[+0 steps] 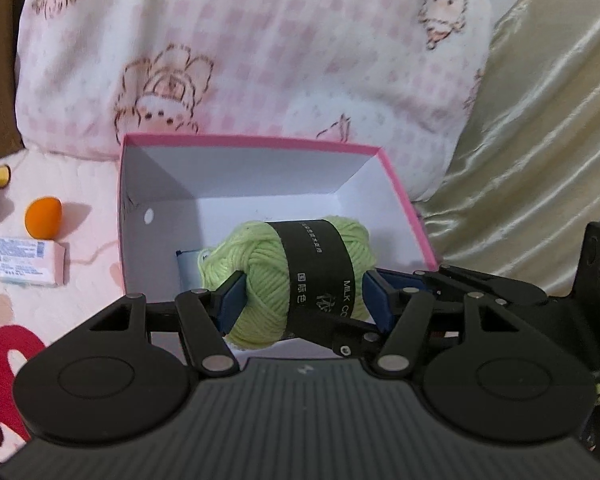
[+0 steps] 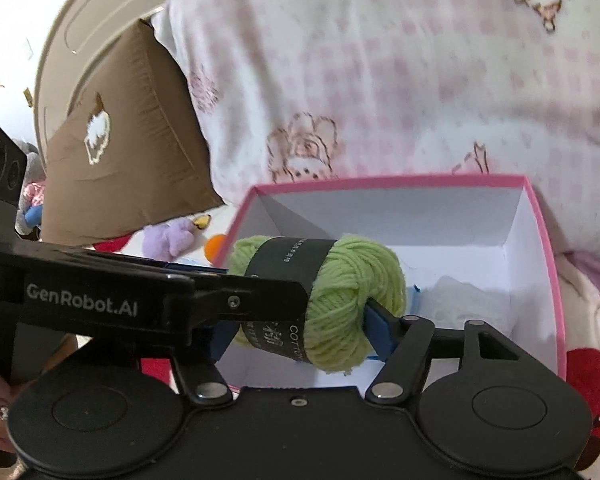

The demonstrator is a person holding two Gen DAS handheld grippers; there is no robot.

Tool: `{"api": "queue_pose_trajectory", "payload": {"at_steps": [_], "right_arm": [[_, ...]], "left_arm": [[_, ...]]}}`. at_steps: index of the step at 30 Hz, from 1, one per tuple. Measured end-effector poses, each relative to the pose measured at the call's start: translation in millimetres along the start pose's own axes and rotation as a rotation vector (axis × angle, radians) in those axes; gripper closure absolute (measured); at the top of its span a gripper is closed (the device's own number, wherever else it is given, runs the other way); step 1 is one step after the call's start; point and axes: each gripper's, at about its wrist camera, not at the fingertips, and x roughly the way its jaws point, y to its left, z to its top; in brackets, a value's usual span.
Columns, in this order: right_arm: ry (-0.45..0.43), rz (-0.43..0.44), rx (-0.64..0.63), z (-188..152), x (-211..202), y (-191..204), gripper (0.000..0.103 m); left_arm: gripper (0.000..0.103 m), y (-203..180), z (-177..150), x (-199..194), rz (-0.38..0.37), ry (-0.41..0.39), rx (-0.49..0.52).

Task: Organize objects
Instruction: 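Carry the yarn ball over the pink box and lower it inside, then open the left tool to release the yarn ball into the box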

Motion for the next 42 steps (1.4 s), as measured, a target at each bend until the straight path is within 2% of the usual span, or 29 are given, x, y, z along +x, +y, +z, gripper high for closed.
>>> {"api": "queue_pose_trajectory", "payload": {"at_steps": [5,11,17,31,36,39,42], "right_arm": [[0.044,-0.009,0.021,-2.9,16.8,-10.8,0.036],[0.094,0.028,0.094,-9.6,24.1,-24.2,0.036],[0.133,-0.004,0.107,-18.9,40.6,-28.6,0.036],[0.163,-0.034,0.128,-32.0,54.8,-36.7,0.035],[0.193,-0.076,0.061,-31.3,58.1,-32.4,0.034],[0.172,-0.123,-0.059,-29.4,43.4,-20.9,0.033],[0.158,-0.102,-0.057,-26.8,28.6,-21.6,0.032]], "left_arm": [[0.043,5.3,-2.2,18.0,0.021,0.027,-0.031],[0.044,8.6,-7.4,32.5,0.063,0.07,-0.046],[0.046,11.6,-13.5,50.0,0.102,0.124,-0.074],[0.047,18.0,-28.7,63.7,0.124,0.105,-0.095],[0.048,25.9,-26.6,68.9,0.093,0.157,-0.125],[0.048,22.7,-24.9,58.4,0.092,0.133,-0.086],[0.048,16.1,-23.2,46.0,0.106,0.109,-0.038]]}}
